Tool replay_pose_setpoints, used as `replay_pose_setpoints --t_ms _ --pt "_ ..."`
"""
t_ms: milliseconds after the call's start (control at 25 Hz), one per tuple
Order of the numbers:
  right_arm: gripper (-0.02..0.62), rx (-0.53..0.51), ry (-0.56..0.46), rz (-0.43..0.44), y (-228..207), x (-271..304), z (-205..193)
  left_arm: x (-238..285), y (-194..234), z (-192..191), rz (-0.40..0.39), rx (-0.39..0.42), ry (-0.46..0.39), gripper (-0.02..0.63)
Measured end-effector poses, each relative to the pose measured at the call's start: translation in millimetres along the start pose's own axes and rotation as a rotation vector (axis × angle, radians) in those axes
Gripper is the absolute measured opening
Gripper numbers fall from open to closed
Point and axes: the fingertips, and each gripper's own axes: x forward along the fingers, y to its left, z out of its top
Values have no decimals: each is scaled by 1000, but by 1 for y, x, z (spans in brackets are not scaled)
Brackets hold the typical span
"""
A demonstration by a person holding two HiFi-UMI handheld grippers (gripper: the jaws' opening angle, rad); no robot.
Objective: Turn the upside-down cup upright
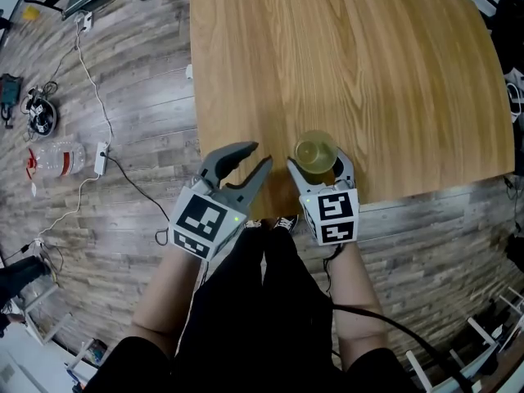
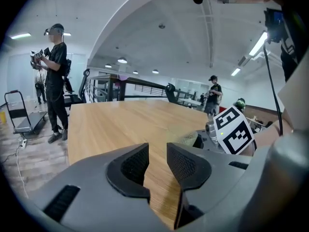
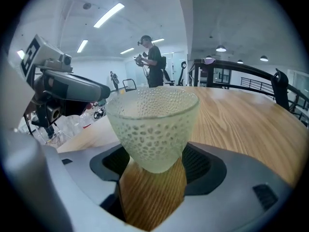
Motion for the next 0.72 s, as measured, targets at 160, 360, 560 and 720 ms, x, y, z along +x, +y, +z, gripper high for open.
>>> replay_pose_setpoints --t_ms 160,360,560,720 --pt "282 27 -14 10 -2 -5 -1 -1 -3 1 0 0 -3 123" --pt "298 51 -28 26 -1 -13 -3 -4 -10 1 5 6 -7 123" --pt "302 64 -39 7 -8 -28 -3 -8 -18 7 14 5 -20 123" --pt "302 86 -31 -16 -14 -54 -10 -17 -22 18 53 -9 -67 101"
